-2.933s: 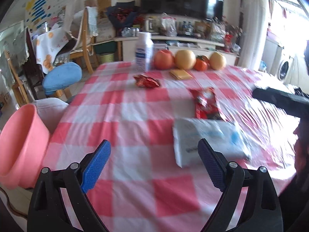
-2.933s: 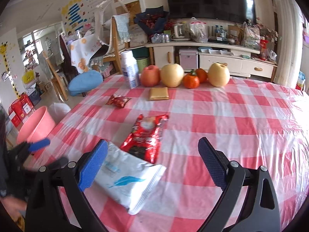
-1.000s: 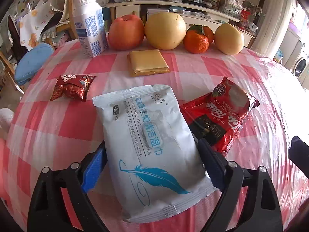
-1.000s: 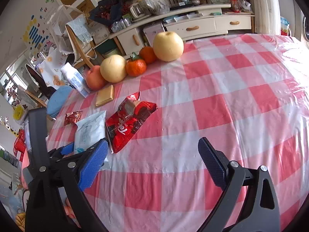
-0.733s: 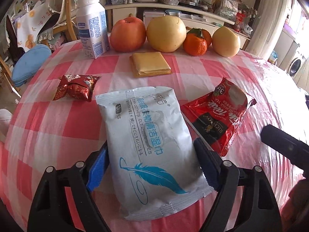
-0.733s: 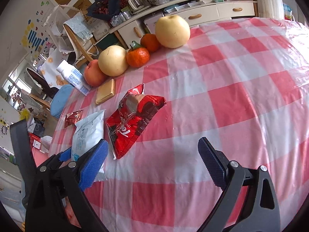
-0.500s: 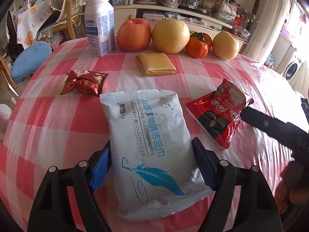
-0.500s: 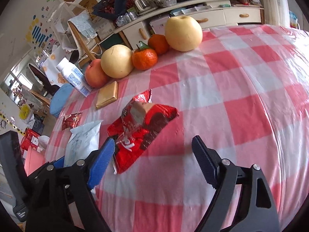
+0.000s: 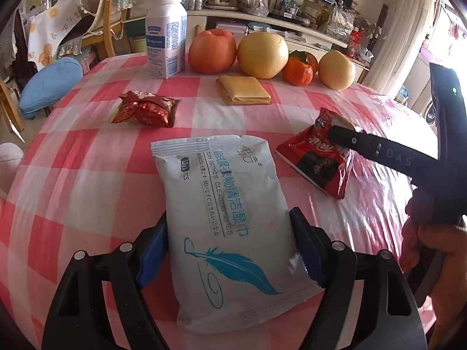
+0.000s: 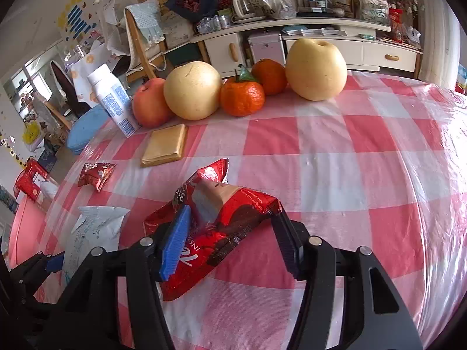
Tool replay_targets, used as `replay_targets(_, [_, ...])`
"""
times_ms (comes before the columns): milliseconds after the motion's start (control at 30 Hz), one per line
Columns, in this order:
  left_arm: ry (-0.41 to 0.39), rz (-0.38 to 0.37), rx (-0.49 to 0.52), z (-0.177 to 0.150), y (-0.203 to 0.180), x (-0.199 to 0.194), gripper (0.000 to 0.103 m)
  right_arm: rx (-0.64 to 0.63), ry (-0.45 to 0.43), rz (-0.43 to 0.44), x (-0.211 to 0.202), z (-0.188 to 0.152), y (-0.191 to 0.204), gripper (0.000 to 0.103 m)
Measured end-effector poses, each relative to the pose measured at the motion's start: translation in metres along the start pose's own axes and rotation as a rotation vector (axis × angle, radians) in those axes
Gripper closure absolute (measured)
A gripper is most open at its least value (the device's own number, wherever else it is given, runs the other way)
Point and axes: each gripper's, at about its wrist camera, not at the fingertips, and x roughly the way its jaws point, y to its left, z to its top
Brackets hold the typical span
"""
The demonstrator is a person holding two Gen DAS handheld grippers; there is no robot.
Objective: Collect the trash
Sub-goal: 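Lift the wipes packet and red coffee packet off the table with both grippers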
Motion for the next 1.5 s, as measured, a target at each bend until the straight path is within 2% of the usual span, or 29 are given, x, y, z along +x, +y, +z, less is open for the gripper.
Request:
replay_targets(300, [-0.027,0.002,-0.025,-0.009,0.016,-0.009,0.025,-0.048,-0.010,0.033,-0.002,-0.002,0.012,0.055])
replay_targets(433, [-0.042,-0.009,-0.038,-0.011,0.025,-0.011,0.025,-0.045,-0.029,0.046,-0.007,-0.002,0.013,0.063])
replay_targets(800, [-0.044,-0.073,-0.064,-0.011,0.040,-0.015,0.027,-0.108,-0.115,0.018,-0.037,-0.008,0.032,0.073])
replay_targets(867, [-0.042,-0.083,-0.070,-0.010,0.042,-0.016,0.027,-0.119,-0.128,0.010,-0.042,-0.010,0.035,0.077])
replay_targets(967, [-0.048,-0.093,-0.084,-0.009,0.049,-0.019,0.043,-0.144,-0.157,-0.016,-0.051,-0.014,0.042,0.078])
replay_targets(1200, [-0.028,-0.122,-0.112,-0.010,0.059,-0.019,0.043,-0.169,-0.175,-0.030,-0.061,-0.023,0.055,0.080])
replay_targets(1333, [-0.019,-0.110,-0.077,-0.010,0.056,-0.019,0.041,-0.194,-0.193,-0.034,-0.073,-0.026,0.065,0.080])
replay_targets(1400, [-0.017,-0.082,-0.043,-0.009,0.053,-0.019,0.030,-0.201,-0.209,-0.035,-0.081,-0.028,0.071,0.080])
replay_targets(1500, [-0.001,-0.068,-0.002,-0.011,0.046,-0.016,0.021,-0.209,-0.225,-0.039,-0.089,-0.029,0.079,0.080])
